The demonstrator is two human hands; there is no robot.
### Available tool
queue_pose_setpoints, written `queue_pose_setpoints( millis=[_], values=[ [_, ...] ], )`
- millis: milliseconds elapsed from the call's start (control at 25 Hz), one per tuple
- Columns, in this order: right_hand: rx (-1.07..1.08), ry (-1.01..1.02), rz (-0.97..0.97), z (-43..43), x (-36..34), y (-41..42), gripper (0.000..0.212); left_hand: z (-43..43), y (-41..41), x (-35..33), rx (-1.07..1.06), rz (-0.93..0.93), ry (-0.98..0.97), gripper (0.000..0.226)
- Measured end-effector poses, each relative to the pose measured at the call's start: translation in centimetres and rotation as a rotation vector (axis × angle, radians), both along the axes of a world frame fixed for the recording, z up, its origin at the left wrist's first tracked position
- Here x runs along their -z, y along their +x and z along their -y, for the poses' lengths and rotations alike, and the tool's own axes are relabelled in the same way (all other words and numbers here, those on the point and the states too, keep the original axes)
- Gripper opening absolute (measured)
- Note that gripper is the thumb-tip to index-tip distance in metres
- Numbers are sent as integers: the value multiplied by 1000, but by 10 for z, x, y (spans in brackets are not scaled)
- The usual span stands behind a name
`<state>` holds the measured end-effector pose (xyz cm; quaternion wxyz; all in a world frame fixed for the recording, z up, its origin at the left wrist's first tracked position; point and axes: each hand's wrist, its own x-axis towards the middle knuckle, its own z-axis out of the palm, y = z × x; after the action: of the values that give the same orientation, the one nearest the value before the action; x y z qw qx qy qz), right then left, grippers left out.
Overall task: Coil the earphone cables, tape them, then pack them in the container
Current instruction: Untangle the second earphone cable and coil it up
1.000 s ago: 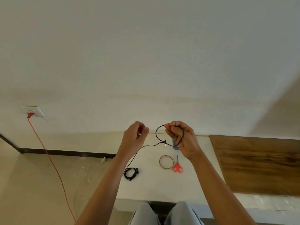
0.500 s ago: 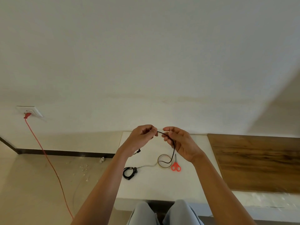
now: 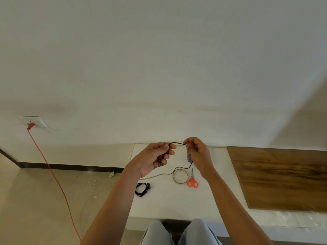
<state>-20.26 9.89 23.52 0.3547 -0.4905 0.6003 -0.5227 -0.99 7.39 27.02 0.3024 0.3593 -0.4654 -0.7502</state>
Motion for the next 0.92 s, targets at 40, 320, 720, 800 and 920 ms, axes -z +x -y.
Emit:
queue_pose_setpoints(
  millis=[40, 320, 720, 800, 920],
  values=[
    [-20, 1, -32, 0, 1, 1, 23, 0, -1, -1, -40, -81, 6, 26],
    [-304, 109, -94, -13, -1, 22, 30, 4, -17, -10, -234, -339, -65, 24],
    [-561, 310, 45, -26, -29, 20, 24, 2, -13, -6, -197, 206, -477, 27],
    [-615, 431, 11, -25, -33, 15, 23, 2, -13, -6, -181, 281, -556, 25],
    [-674, 561, -68, -24, -41, 8, 25, -1, -14, -4, -174, 347, -626, 24]
  ],
)
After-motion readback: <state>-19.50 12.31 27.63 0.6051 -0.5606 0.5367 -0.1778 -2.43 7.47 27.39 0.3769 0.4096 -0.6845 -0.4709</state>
